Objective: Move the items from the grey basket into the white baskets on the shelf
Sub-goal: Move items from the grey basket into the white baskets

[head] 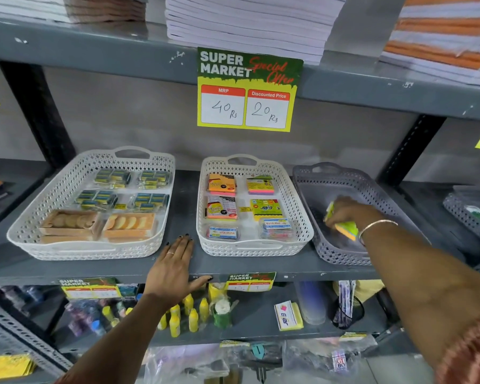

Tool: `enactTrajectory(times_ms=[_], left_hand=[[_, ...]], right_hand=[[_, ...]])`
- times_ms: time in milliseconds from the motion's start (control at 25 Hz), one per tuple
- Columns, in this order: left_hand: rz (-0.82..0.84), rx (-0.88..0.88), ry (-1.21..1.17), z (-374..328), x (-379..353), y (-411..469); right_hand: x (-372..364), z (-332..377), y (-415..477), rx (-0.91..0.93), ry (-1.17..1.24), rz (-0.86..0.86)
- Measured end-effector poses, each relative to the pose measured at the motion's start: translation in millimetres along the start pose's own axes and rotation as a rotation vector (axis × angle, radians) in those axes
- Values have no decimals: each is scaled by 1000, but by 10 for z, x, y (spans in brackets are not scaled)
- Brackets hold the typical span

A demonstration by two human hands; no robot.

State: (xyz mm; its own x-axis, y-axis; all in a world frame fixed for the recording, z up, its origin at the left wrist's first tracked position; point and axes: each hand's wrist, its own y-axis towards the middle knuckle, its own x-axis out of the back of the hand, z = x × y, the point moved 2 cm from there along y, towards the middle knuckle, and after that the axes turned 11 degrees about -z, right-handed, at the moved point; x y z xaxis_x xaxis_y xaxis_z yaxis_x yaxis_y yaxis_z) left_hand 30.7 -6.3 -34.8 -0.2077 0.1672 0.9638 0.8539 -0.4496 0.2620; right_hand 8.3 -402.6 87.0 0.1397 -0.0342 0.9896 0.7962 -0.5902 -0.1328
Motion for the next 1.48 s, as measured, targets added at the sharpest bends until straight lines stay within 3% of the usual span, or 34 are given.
enactTrajectory(times_ms=[120,200,320,560,800,960,1040,1160,1200,1360,1480], left_hand=[[5,-2,-3,3,12,1],[8,-7,-3,0,24,2],[3,-8,-14,4,6,10],[-10,-12,-32,28,-32,24],[-13,-3,-34,25,-48,14],[-17,3,-30,38,-38,9],[-1,13,-28,19,-24,4],[3,21,-10,-6,5,0],[0,23,-9,-7,9,0],[-13,26,4,5,-11,-8],[-24,26,0,9,-44,-3]], right_hand=[[411,441,158,126,56,-252],[456,868,156,263,75,-307],[172,1405,115,413,66,-174],[-316,1649,271,479,-83,4],[-413,1680,324,460,-173,24],[-237,1586,261,448,-58,29],[-33,1447,202,428,49,-128],[195,997,224,162,140,-563],[179,780,255,34,129,-619],[-253,-116,292,-394,53,-404],[-497,-488,201,-546,-51,-219]])
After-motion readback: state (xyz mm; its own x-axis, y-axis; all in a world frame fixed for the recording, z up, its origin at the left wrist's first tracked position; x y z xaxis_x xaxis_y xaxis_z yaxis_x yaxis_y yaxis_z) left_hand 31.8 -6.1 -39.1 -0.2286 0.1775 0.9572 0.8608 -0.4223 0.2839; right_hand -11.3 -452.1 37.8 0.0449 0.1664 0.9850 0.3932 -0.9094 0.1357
